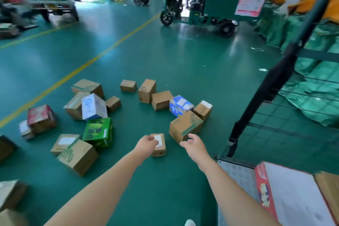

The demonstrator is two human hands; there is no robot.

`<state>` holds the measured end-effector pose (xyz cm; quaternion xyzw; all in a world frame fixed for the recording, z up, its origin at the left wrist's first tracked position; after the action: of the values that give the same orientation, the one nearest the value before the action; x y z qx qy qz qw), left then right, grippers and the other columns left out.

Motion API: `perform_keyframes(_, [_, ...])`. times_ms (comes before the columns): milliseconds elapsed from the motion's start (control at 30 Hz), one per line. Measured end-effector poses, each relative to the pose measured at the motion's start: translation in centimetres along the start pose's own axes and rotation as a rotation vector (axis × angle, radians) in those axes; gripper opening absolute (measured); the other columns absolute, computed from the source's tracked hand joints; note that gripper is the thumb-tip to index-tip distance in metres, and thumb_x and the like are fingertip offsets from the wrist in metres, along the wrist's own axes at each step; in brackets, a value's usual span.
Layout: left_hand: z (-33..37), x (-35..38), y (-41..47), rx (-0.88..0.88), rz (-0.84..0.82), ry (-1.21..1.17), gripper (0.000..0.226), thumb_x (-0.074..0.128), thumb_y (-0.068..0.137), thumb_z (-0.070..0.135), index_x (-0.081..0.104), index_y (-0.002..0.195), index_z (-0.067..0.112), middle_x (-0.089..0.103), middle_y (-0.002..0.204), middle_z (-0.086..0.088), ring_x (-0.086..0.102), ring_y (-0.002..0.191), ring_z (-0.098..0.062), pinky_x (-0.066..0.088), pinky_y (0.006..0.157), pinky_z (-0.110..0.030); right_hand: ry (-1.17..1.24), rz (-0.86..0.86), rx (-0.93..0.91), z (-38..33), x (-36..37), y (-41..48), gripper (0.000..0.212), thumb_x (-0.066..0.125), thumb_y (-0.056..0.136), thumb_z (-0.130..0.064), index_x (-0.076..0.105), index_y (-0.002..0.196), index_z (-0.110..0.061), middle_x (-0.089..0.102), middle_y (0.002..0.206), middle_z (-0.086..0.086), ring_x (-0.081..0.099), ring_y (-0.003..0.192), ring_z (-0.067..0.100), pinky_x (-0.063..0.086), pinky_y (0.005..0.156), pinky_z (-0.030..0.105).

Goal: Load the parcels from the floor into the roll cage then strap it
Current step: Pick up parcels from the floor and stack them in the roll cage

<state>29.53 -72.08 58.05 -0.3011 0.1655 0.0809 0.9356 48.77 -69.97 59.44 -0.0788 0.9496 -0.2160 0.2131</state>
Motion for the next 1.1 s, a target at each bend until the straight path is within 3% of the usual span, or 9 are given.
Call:
perform_keyframes(100, [-0.1,-1.8,2.3,-0.030,0.044,-0.032,0.045,0.049,0.098,0.021,0.045,0.141,0.009,0.055,0.127,-0.006,0.056,0.108,-0.023,0.043,0.080,-0.028,-0.039,-0.067,-0.009,-1.9,1.8,3.3,0.064,0.062,0.094,-0.028,0.035,0.151,-0.016,0.043,0.149,0.007,0.049,0.128,0.021,0.041,0.106,0.035])
perform_keyframes(267, [1.0,-5.0,6.9,-0.064,0.196,-0.109,0.049,0.052,0.096,0.025,0.045,0.142,0.011,0.054,0.136,-0.007,0.057,0.115,-0.026,0.050,0.089,-0.038,-0.116,-0.198,-0.072,-6.5,4.4,9.9,0.063,0.059,0.096,-0.025,0.034,0.152,-0.015,0.044,0.147,0.007,0.050,0.106,0.015,0.040,0.092,0.028])
perform_keyframes(367, [1.6,-7.1,9.3,-0.085,0.284,-0.150,0.050,0.052,0.096,0.025,0.044,0.143,0.011,0.056,0.134,-0.009,0.060,0.100,-0.024,0.046,0.071,-0.028,-0.160,-0.271,-0.102,-9.6,5.8,13.9,0.064,0.060,0.095,-0.026,0.033,0.152,-0.016,0.042,0.149,0.007,0.050,0.124,0.021,0.040,0.099,0.032])
perform_keyframes(433, [2.0,-8.5,10.6,-0.096,0.348,-0.170,0.050,0.051,0.096,0.023,0.044,0.144,0.010,0.057,0.133,-0.010,0.061,0.099,-0.025,0.045,0.071,-0.027,-0.200,-0.315,-0.123,-11.4,6.8,16.2,0.064,0.061,0.095,-0.028,0.033,0.152,-0.017,0.043,0.148,0.006,0.048,0.129,0.022,0.040,0.104,0.035])
perform_keyframes(567, [2.2,-11.6,12.8,-0.123,0.432,-0.208,0.047,0.050,0.099,0.020,0.044,0.144,0.008,0.060,0.099,-0.005,0.051,0.070,-0.015,0.039,0.058,-0.025,-0.233,-0.379,-0.145,-14.7,9.7,20.4,0.065,0.063,0.092,-0.029,0.036,0.150,-0.018,0.045,0.145,0.006,0.051,0.124,0.022,0.044,0.107,0.044])
perform_keyframes(667, [1.5,-14.8,15.0,-0.184,0.492,-0.239,0.046,0.051,0.098,0.023,0.046,0.141,0.010,0.058,0.090,-0.002,0.051,0.068,-0.014,0.041,0.060,-0.026,-0.256,-0.436,-0.143,-17.1,13.1,23.1,0.066,0.063,0.092,-0.029,0.035,0.150,-0.017,0.046,0.144,0.006,0.052,0.122,0.022,0.045,0.107,0.045])
perform_keyframes(800, [0.5,-19.7,19.0,-0.235,0.548,-0.282,0.045,0.052,0.097,0.025,0.047,0.140,0.011,0.058,0.106,-0.002,0.054,0.089,-0.018,0.043,0.077,-0.026,-0.303,-0.507,-0.149,-20.4,18.5,26.9,0.066,0.064,0.092,-0.029,0.035,0.150,-0.018,0.045,0.144,0.006,0.052,0.122,0.023,0.045,0.106,0.045])
perform_keyframes(1000, [0.5,-29.8,28.4,-0.259,0.578,-0.295,0.045,0.051,0.096,0.019,0.048,0.139,0.007,0.060,0.120,-0.011,0.059,0.099,-0.025,0.048,0.076,-0.029,-0.321,-0.507,-0.171,-27.8,27.9,34.8,0.070,0.066,0.091,-0.029,0.032,0.151,-0.017,0.044,0.146,0.008,0.051,0.125,0.024,0.044,0.108,0.046])
perform_keyframes(1100, [2.1,-35.7,33.3,-0.255,0.552,-0.283,0.046,0.050,0.097,0.021,0.045,0.141,0.009,0.056,0.121,-0.006,0.052,0.090,-0.016,0.040,0.074,-0.024,-0.325,-0.487,-0.175,-32.5,32.0,38.1,0.070,0.065,0.091,-0.029,0.031,0.152,-0.018,0.043,0.148,0.008,0.050,0.127,0.024,0.043,0.108,0.044])
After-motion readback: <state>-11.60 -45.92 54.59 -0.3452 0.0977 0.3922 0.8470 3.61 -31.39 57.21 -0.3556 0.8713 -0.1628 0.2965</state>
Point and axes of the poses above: each hand's wrist, its own y-axis towards the middle knuckle, its own x-axis out of the palm, z = x × y, the point moved 2 cm from there along y, towards the middle knuckle
